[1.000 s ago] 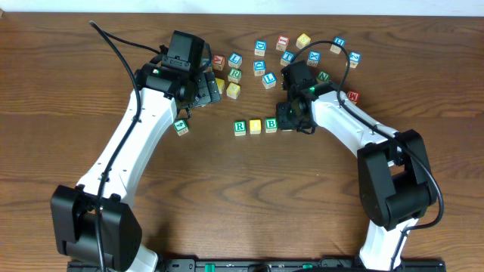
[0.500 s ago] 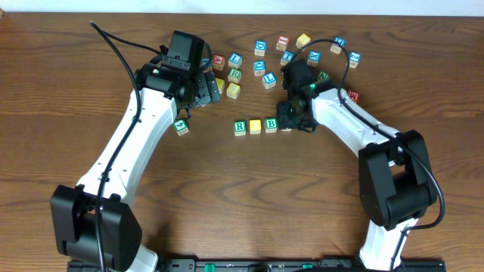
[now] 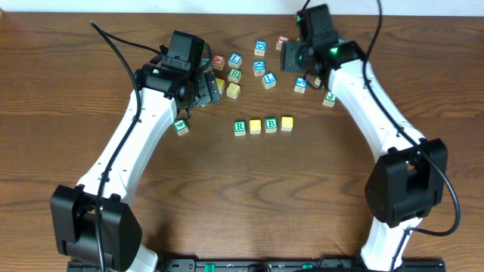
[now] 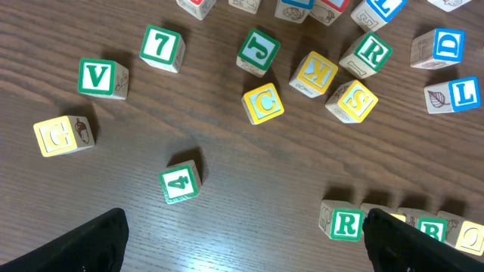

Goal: Spell out ROBOT
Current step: 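Carry the yellow O block and set it right of the green B, then move the right gripper to the blue T block and lower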

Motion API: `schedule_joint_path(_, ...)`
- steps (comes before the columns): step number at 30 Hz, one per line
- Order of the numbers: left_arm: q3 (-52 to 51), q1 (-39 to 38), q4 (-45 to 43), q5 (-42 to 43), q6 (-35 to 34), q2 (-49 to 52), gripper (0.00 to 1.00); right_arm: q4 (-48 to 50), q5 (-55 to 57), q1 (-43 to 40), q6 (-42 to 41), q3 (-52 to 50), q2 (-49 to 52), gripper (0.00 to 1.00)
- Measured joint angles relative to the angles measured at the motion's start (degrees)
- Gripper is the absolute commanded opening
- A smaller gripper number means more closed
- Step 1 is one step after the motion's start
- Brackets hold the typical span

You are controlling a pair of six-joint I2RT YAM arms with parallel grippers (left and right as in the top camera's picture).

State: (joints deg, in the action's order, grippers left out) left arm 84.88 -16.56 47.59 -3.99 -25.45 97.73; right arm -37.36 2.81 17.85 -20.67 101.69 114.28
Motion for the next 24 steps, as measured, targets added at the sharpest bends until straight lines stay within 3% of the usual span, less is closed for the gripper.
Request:
schedule_joint_path(8,0.0,0.0,-0.02,0.0,0.0,0.0,0.98,2.27,0.33,-3.98,-1.25,12.0,9.42,0.65)
schedule_joint_path(15,0.0,0.0,-0.02,0.0,0.0,0.0,0.98,5.68,2.12,-5.4,-1.27,12.24,18.32,0.64)
schedule_joint_path(24,0.0,0.0,-0.02,0.0,0.0,0.0,0.98,7.67,1.81,-3.78,-3.52,12.26,18.86,0.6)
